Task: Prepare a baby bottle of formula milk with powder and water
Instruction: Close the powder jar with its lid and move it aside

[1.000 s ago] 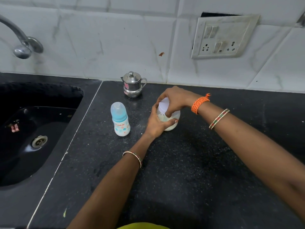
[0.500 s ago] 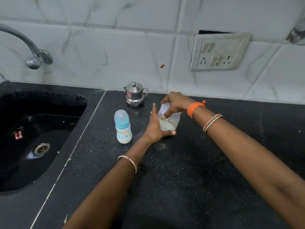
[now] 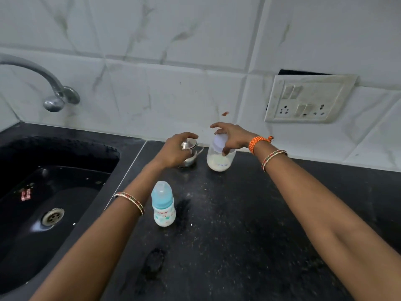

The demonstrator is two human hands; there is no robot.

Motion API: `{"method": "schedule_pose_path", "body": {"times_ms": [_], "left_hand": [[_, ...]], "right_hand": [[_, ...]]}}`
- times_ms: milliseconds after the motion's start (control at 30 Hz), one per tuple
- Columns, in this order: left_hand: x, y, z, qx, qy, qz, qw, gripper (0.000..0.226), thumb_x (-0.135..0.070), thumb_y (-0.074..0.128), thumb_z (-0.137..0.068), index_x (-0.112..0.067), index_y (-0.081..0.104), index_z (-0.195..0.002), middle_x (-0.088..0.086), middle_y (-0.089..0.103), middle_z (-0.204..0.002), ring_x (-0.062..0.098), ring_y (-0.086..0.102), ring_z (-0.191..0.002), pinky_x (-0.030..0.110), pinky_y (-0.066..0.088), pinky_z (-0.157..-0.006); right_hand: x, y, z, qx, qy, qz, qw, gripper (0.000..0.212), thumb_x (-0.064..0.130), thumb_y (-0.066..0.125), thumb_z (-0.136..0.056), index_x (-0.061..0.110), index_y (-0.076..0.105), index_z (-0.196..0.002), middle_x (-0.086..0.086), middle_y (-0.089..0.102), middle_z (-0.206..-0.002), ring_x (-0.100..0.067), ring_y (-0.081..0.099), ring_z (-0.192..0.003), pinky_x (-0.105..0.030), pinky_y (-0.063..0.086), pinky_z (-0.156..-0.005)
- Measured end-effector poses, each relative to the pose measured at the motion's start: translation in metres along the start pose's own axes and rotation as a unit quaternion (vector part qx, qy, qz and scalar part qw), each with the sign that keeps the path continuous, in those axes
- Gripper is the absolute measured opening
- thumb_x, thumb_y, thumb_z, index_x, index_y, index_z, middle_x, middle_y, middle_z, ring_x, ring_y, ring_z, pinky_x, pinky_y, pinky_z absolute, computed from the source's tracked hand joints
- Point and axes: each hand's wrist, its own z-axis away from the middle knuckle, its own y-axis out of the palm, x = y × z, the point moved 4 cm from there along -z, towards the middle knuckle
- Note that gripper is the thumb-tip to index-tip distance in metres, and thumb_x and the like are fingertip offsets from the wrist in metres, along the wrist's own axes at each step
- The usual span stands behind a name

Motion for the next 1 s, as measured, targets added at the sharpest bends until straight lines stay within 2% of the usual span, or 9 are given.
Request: {"method": "schedule_pose_path", "body": {"times_ms": [167,333,433,500,567,733,833,933,1000], "left_hand": [[0.016,0.004,-0.009,0.011,-0.002,0.021,1.000,0.039,-0.005,0.059,-0.077,-0.012,0.062,-0.114,0.005,0.062,-0.121,0.019,0.054,-0.116,0.031,0.038,-0.101],[0.028,-0.004,-0.001,0.014,-0.019,0.071,0.997,0.042,-0.001,0.053,-0.073,-0.022,0.063,-0.108,0.005,0.062,-0.124,0.018,0.055,-0.120,0.033,0.042,-0.105],[0.031,-0.018,0.020,-0.038,-0.020,0.116,0.992,0.039,0.015,0.049,-0.081,-0.004,0.061,-0.113,0.003,0.060,-0.118,0.013,0.057,-0.110,0.010,0.044,-0.088],[0.039,-0.023,0.040,-0.081,-0.029,0.125,0.988,0.039,0.018,0.044,-0.081,0.002,0.060,-0.113,0.005,0.061,-0.111,0.011,0.057,-0.100,0.004,0.045,-0.076],[0.056,-0.022,0.062,-0.115,-0.047,0.127,0.984,0.037,0.016,0.044,-0.082,0.001,0.061,-0.111,0.007,0.063,-0.108,0.011,0.059,-0.096,0.008,0.046,-0.080],[0.101,-0.006,0.108,-0.161,-0.144,0.170,0.961,0.024,0.011,0.053,-0.084,0.004,0.063,-0.105,0.010,0.067,-0.092,0.009,0.060,-0.075,0.014,0.050,-0.071],[0.116,0.013,0.130,-0.113,-0.191,0.211,0.952,0.020,0.010,0.052,-0.084,-0.001,0.063,-0.097,0.005,0.066,-0.079,0.020,0.061,-0.070,0.022,0.052,-0.059],[0.120,0.027,0.141,-0.109,-0.207,0.249,0.940,0.021,0.013,0.051,-0.083,0.005,0.061,-0.101,0.005,0.066,-0.078,0.018,0.062,-0.070,0.019,0.054,-0.058],[0.116,0.032,0.143,-0.123,-0.201,0.280,0.931,0.025,0.015,0.050,-0.083,0.005,0.059,-0.103,0.003,0.068,-0.077,0.014,0.066,-0.068,0.018,0.054,-0.059]], "right_hand": [[-0.011,0.014,-0.025,0.011,0.023,0.018,1.000,0.103,-0.004,0.077,-0.071,0.024,0.018,-0.151,-0.012,0.041,-0.149,-0.034,0.037,-0.136,-0.041,0.035,-0.108],[-0.014,0.015,-0.027,0.025,0.034,0.088,0.995,0.102,0.010,0.077,-0.073,0.029,0.014,-0.151,-0.014,0.032,-0.152,-0.038,0.031,-0.137,-0.047,0.034,-0.108],[0.000,0.021,-0.010,-0.068,0.032,0.101,0.992,0.094,0.022,0.072,-0.076,0.030,0.015,-0.150,-0.012,0.026,-0.152,-0.038,0.019,-0.141,-0.056,0.023,-0.111],[0.018,0.033,0.012,-0.114,-0.012,0.049,0.992,0.073,0.015,0.064,-0.079,0.023,0.031,-0.144,-0.012,0.038,-0.145,-0.034,0.029,-0.137,-0.049,0.028,-0.109],[0.036,0.058,0.039,-0.082,-0.073,-0.029,0.994,0.060,0.007,0.061,-0.081,0.016,0.043,-0.137,-0.011,0.048,-0.138,-0.029,0.043,-0.130,-0.038,0.037,-0.105],[0.054,0.167,0.089,0.099,-0.073,-0.187,0.975,0.098,0.012,0.080,-0.072,0.016,0.019,-0.149,-0.009,0.049,-0.141,-0.020,0.047,-0.129,-0.037,0.037,-0.111],[0.062,0.209,0.098,0.041,-0.064,-0.271,0.960,0.088,0.013,0.082,-0.071,0.015,0.033,-0.144,-0.005,0.053,-0.138,-0.015,0.051,-0.122,-0.038,0.041,-0.109],[0.065,0.218,0.103,-0.061,-0.045,-0.318,0.945,0.062,0.013,0.083,-0.070,0.012,0.056,-0.125,-0.005,0.064,-0.125,-0.006,0.058,-0.102,-0.008,0.049,-0.084],[0.061,0.216,0.106,-0.111,-0.036,-0.304,0.945,0.057,0.019,0.087,-0.065,0.014,0.062,-0.116,-0.002,0.069,-0.115,-0.004,0.061,-0.091,0.000,0.045,-0.069]]}}
